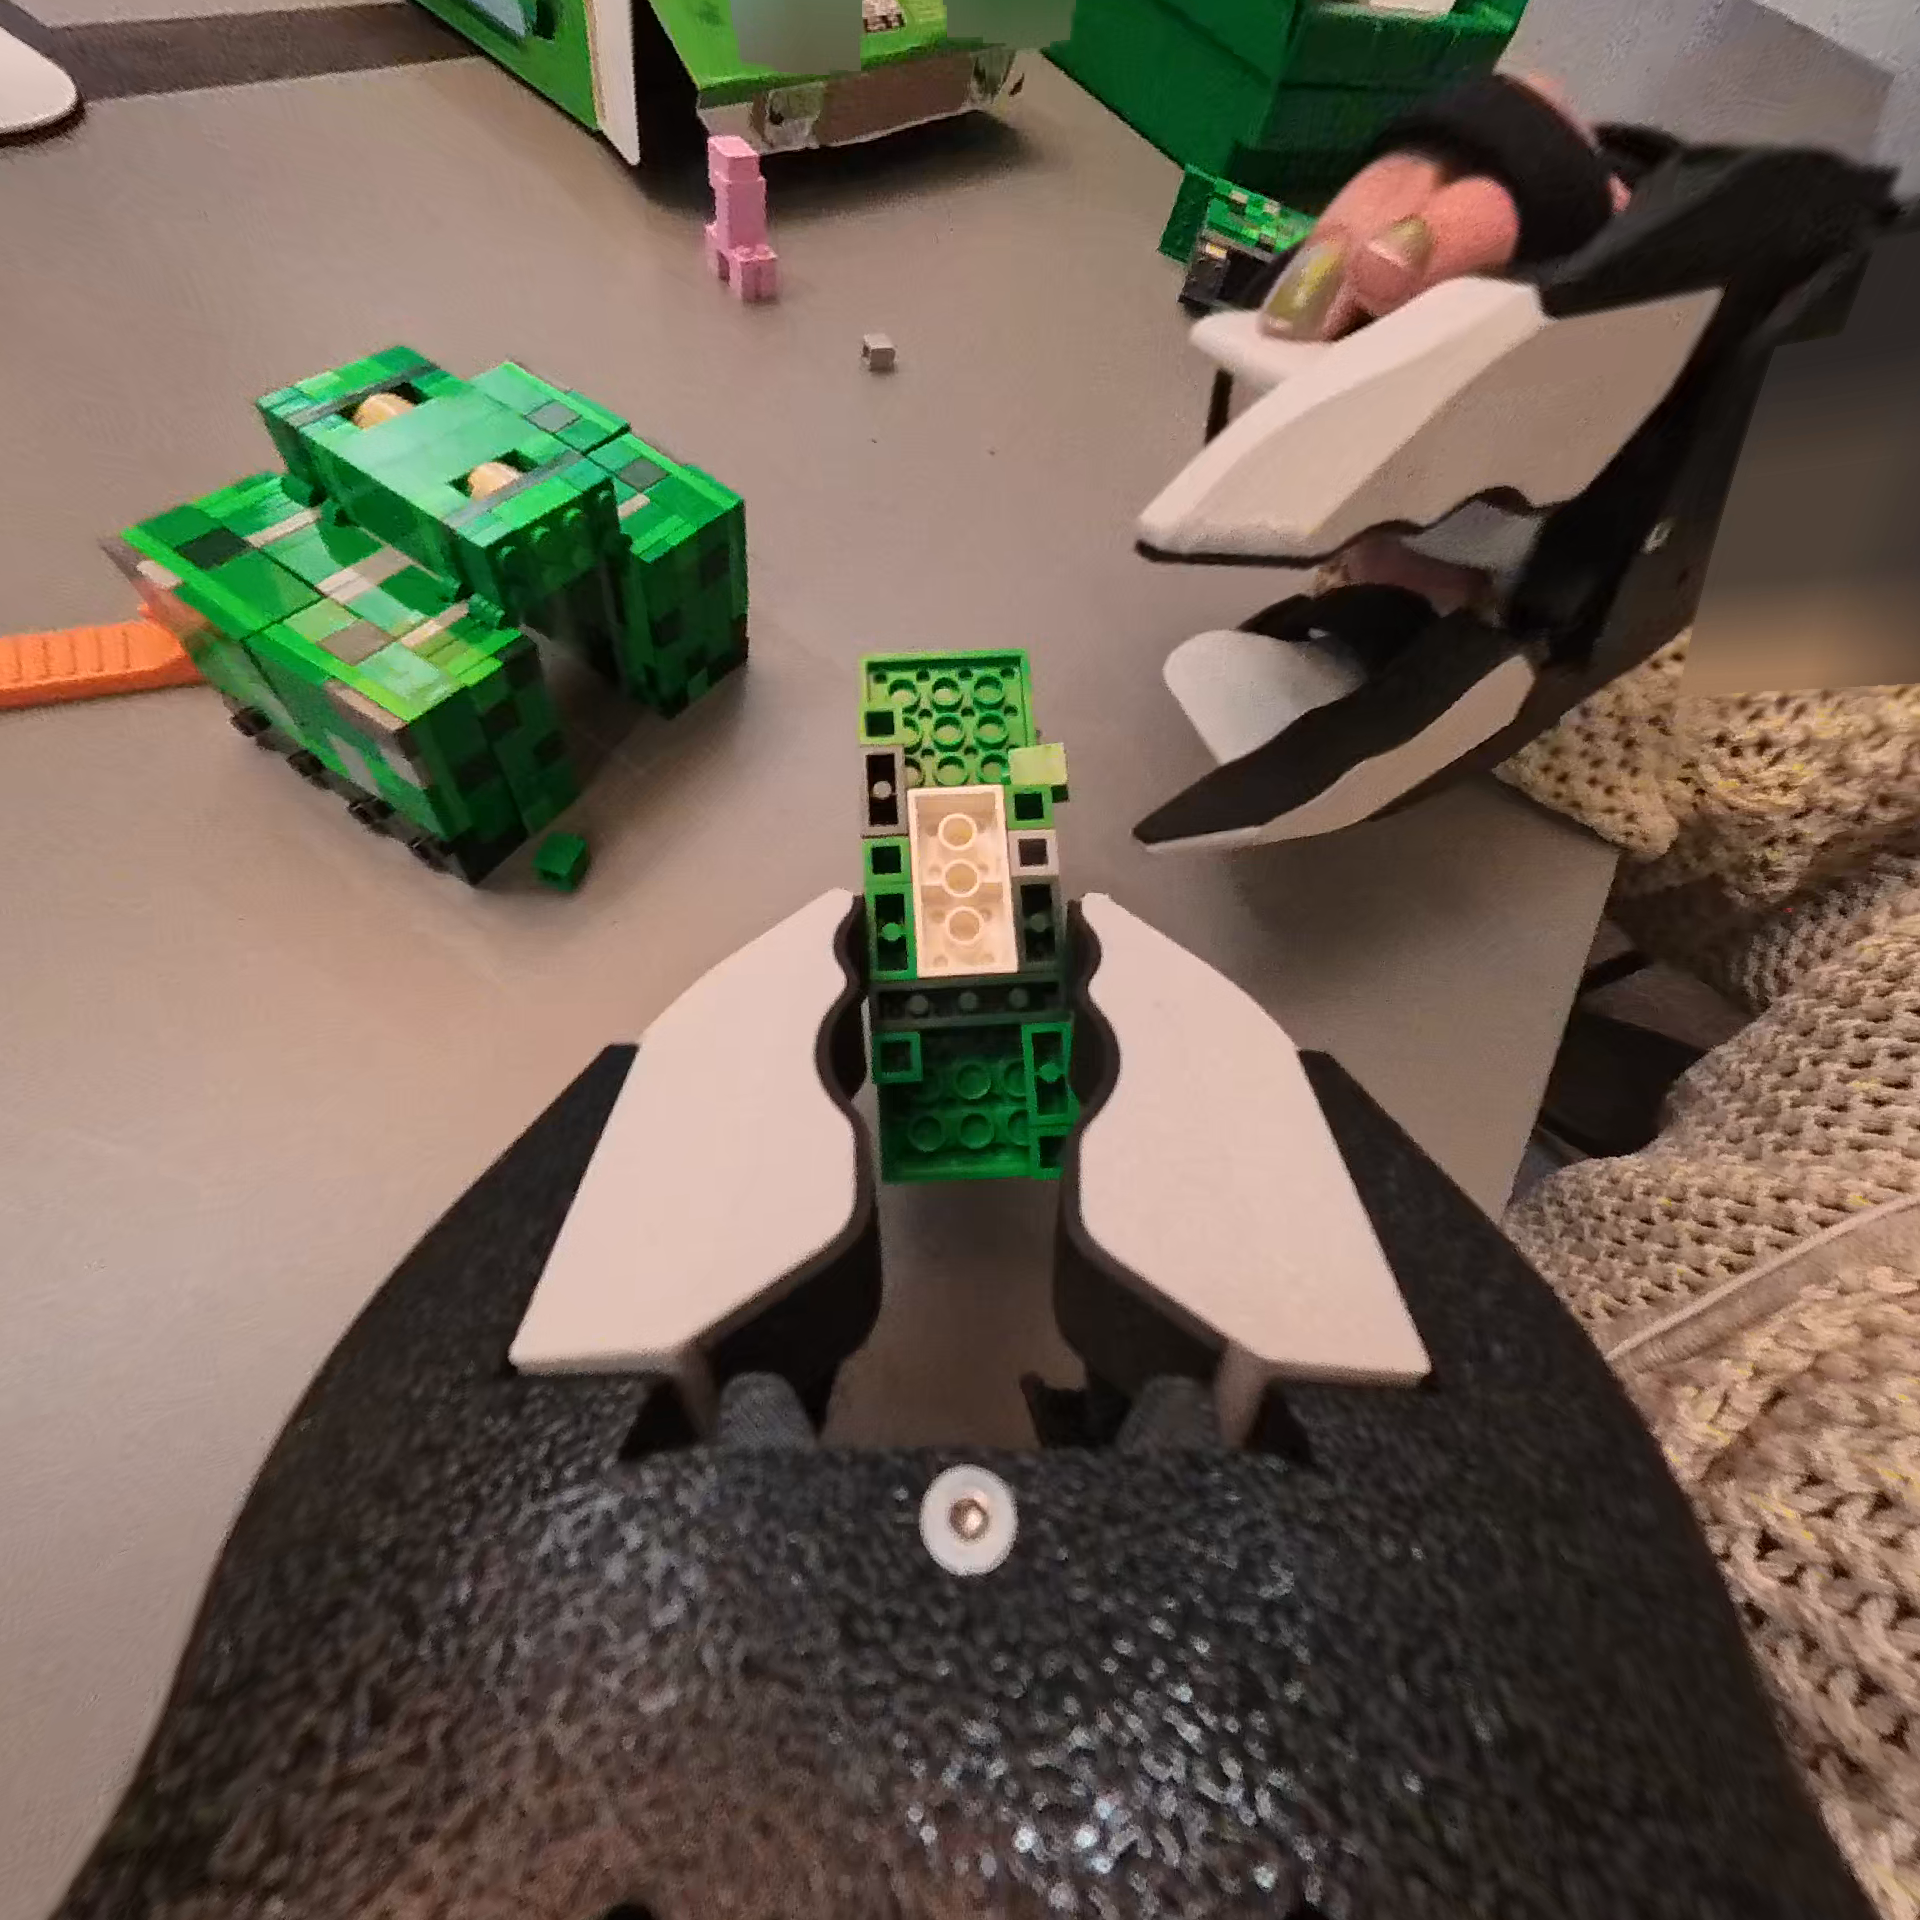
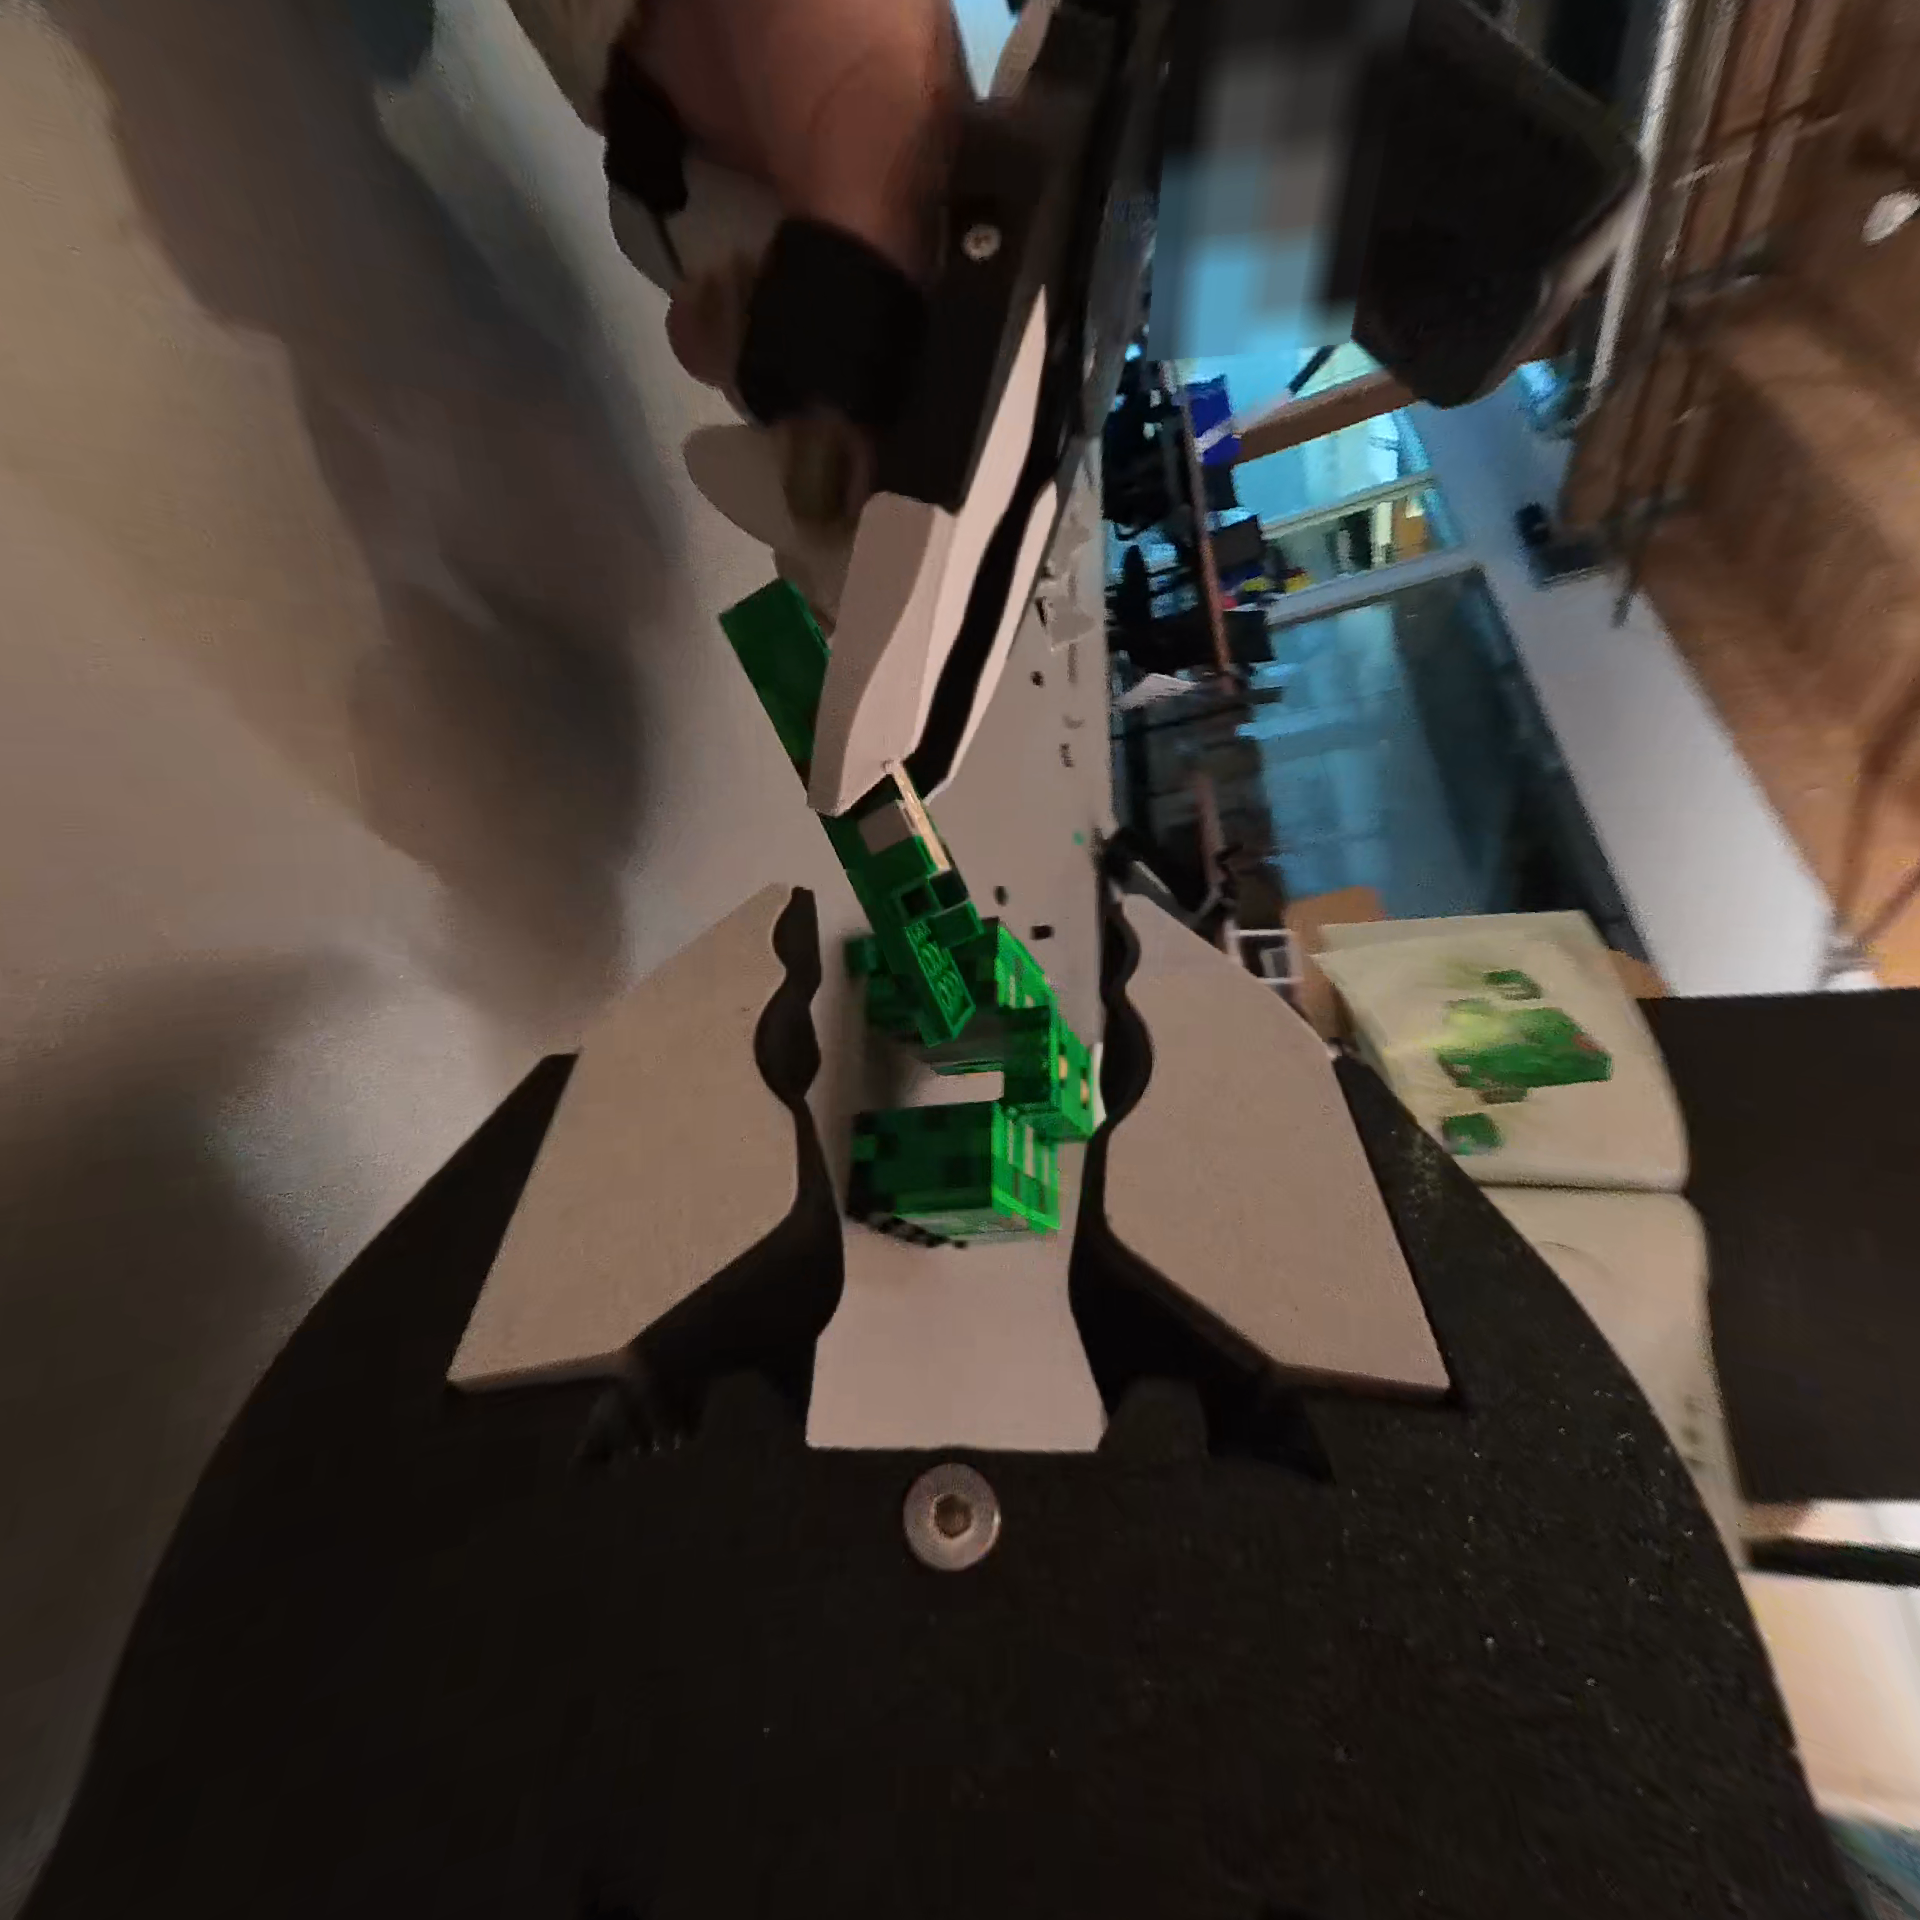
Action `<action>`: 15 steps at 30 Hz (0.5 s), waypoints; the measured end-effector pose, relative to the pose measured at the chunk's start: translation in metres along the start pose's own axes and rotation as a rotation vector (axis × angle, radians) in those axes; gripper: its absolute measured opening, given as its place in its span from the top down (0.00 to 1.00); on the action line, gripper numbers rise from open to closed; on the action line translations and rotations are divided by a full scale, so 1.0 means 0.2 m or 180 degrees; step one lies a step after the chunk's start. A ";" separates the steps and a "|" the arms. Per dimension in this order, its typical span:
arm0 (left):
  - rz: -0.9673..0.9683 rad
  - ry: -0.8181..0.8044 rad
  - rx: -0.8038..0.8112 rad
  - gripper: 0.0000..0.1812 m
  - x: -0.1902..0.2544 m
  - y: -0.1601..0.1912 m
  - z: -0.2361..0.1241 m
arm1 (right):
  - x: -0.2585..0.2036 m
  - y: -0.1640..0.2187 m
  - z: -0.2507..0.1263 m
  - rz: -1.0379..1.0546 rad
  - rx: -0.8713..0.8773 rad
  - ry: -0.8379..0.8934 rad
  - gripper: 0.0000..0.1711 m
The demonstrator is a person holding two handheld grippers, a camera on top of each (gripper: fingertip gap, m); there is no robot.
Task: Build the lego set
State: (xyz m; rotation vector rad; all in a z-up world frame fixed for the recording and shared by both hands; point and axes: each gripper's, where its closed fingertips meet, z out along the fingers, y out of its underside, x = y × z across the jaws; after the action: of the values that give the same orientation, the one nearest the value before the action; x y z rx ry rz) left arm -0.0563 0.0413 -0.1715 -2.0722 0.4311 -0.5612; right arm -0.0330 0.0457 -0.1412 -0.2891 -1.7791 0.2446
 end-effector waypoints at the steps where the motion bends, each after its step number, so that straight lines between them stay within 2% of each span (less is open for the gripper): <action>1: -0.0016 -0.0002 0.0004 0.80 0.00 0.00 0.00 | 0.01 0.00 0.01 -0.0092 -0.0027 0.0090 0.71; 6: 0.0005 0.0026 0.0005 0.81 0.00 0.00 -0.01 | -0.05 0.03 0.03 -0.0253 -0.0111 -0.0022 0.77; 8: 0.0144 0.0057 -0.0044 0.81 0.02 0.00 -0.01 | -0.11 0.00 0.03 0.0169 0.0075 -0.0389 0.84; 11: 0.0400 0.0100 -0.0176 0.81 0.04 0.04 -0.01 | -0.14 -0.04 -0.01 0.0943 0.0332 -0.0936 0.85; 15: 0.0489 0.0215 -0.0343 0.81 0.06 0.08 -0.01 | -0.14 -0.06 -0.04 0.1245 0.0506 -0.1158 0.86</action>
State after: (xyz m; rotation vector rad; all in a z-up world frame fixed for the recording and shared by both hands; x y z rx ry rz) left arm -0.0477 0.0253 -0.1826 -2.1046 0.6670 -0.5269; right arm -0.0197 0.0251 -0.1618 -0.5023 -2.0351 0.7539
